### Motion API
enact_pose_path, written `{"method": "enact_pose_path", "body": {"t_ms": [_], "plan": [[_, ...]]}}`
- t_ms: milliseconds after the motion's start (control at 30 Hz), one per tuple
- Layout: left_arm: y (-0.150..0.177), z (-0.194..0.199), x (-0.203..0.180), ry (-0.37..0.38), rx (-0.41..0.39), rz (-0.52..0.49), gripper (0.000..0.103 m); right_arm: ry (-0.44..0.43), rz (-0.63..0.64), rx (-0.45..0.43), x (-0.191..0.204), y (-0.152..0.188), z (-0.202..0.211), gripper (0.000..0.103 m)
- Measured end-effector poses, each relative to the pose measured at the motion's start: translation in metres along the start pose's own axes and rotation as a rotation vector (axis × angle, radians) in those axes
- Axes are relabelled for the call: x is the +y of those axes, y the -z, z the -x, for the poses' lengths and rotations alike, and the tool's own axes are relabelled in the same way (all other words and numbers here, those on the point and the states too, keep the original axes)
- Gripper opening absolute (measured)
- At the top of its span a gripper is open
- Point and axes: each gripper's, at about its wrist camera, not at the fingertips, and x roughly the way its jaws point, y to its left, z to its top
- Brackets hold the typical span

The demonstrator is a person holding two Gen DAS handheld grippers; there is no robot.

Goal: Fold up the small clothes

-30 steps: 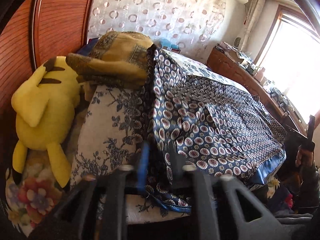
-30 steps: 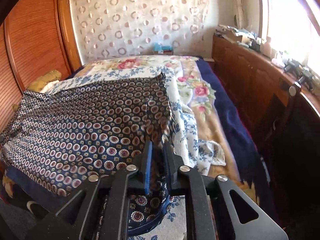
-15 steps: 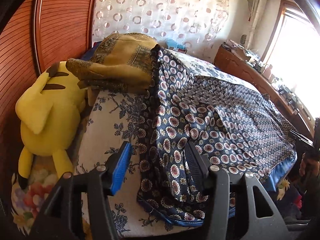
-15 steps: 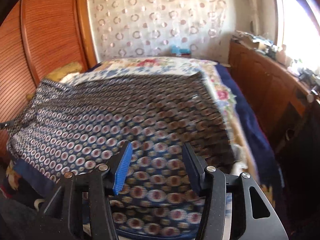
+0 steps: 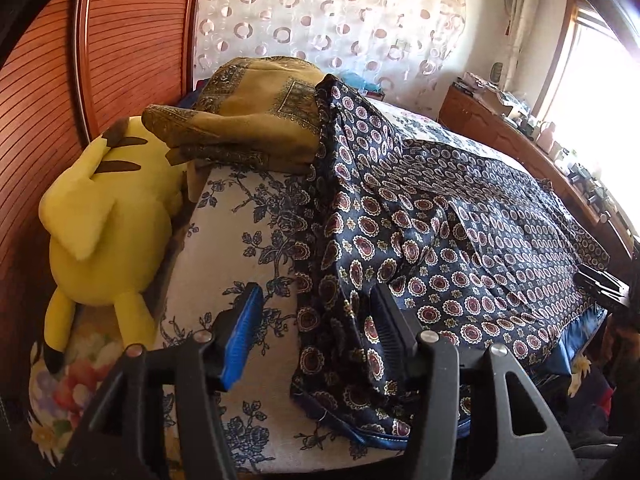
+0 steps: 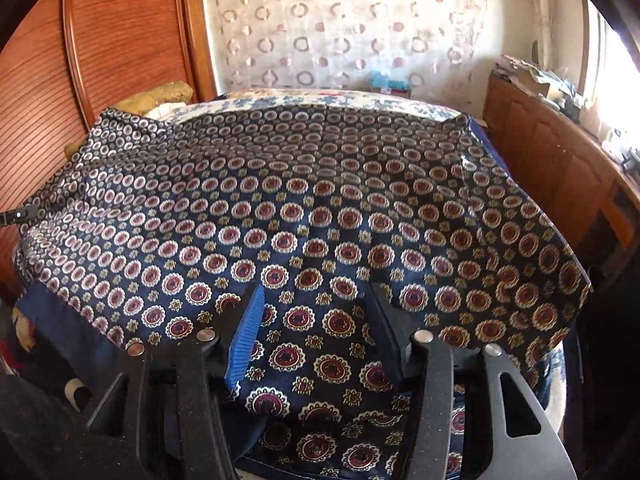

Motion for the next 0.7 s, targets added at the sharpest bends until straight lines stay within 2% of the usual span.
{"method": "enact_pose_path", "body": {"t_ms": [133, 200, 433, 600, 700], "plan": [[0.001, -0.002, 0.002, 0.0, 0.004, 0.005, 0.054, 0.014, 0.025, -0.016, 0.004, 0.003, 0.0, 0.059], [0.003, -0.003, 0.003, -0.001, 0.008, 0.009, 0.054, 0.013, 0.034, -0.027, 0.006, 0.005, -0.001, 0.065], [0.007, -0.003, 0.007, -0.002, 0.022, 0.011, 0.055, 0.011, 0.037, -0.028, 0.005, 0.003, -0.003, 0.069], [0.013, -0.002, 0.008, 0.052, 0.02, 0.021, 0.054, 0.011, 0.035, -0.047, 0.005, 0.005, -0.003, 0.069], [0.013, -0.002, 0.007, 0.057, 0.02, 0.019, 0.054, 0.014, 0.031, -0.055, 0.004, 0.007, -0.001, 0.069]]}}
